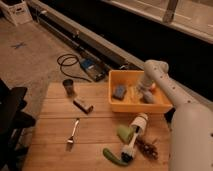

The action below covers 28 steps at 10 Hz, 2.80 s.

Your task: Place banana in tray

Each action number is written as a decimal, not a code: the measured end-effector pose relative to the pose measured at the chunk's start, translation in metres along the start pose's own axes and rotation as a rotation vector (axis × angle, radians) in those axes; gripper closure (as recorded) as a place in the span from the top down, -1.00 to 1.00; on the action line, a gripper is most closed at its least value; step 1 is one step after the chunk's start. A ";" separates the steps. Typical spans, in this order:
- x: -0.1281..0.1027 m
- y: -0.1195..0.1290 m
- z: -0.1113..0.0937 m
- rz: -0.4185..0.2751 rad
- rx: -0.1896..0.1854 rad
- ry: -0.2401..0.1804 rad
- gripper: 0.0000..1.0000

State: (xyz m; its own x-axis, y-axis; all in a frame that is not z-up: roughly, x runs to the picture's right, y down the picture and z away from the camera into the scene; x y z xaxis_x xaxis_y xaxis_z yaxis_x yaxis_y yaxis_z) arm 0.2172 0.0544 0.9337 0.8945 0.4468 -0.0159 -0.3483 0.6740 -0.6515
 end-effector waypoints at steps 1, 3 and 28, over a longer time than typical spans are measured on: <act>0.006 -0.004 0.000 0.017 0.001 0.006 0.30; 0.018 -0.009 0.014 0.052 -0.022 0.011 0.30; -0.032 0.019 -0.094 -0.066 0.236 -0.056 -1.00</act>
State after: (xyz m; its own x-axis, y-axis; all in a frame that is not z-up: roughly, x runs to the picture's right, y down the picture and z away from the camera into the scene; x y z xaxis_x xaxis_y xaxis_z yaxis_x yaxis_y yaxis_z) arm 0.2085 -0.0019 0.8507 0.9030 0.4244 0.0671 -0.3510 0.8188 -0.4542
